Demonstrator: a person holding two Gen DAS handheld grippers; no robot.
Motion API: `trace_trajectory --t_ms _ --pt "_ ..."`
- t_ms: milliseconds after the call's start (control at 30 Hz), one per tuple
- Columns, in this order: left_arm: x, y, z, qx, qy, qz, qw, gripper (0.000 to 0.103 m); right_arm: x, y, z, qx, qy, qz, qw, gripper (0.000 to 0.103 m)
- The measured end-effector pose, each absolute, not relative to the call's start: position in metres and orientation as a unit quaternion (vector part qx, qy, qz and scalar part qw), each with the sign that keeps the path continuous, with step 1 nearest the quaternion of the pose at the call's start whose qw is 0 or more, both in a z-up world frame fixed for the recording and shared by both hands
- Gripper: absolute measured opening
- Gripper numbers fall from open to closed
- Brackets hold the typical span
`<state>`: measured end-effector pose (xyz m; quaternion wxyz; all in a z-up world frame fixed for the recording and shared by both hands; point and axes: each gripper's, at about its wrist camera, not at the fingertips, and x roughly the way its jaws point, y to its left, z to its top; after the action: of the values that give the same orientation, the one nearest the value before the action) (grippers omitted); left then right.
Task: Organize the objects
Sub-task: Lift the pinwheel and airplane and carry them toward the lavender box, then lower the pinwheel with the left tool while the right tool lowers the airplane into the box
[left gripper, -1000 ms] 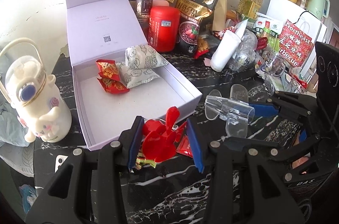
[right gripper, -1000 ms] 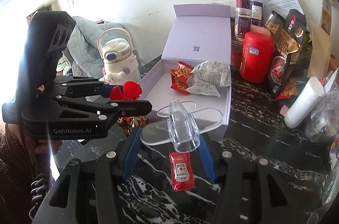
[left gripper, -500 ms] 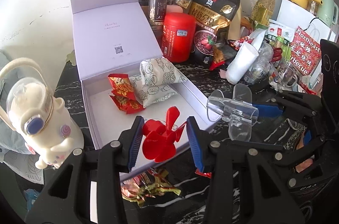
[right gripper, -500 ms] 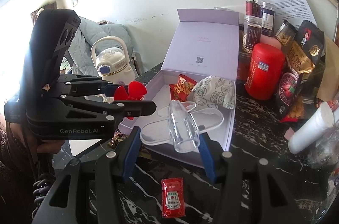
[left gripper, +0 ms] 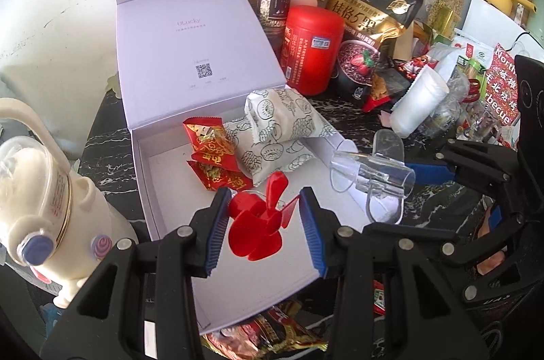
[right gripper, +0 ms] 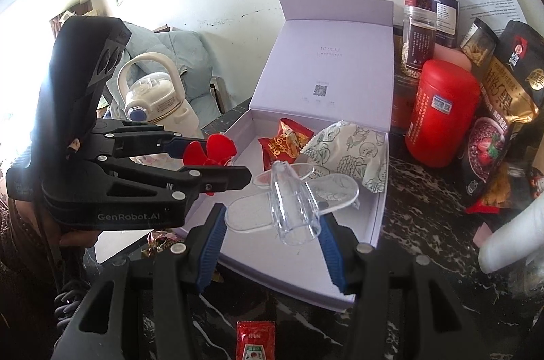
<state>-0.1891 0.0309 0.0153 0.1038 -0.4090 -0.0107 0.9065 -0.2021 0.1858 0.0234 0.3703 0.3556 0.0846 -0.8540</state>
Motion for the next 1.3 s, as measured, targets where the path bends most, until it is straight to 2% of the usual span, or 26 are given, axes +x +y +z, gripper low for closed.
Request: trace_trajectory --t_ms 767,1300 --pt "-0.227 0.02 -0.023 -0.465 -0.005 0.879 0.102 0.04 -0.24 0.17 -0.007 0.395 0.085 -0.833 0.378 0.054" --pt "-0.237 0.02 -0.047 -0.497 0.026 0.863 0.089 0.04 -0.25 0.157 -0.026 0.423 0.096 -0.818 0.378 0.054"
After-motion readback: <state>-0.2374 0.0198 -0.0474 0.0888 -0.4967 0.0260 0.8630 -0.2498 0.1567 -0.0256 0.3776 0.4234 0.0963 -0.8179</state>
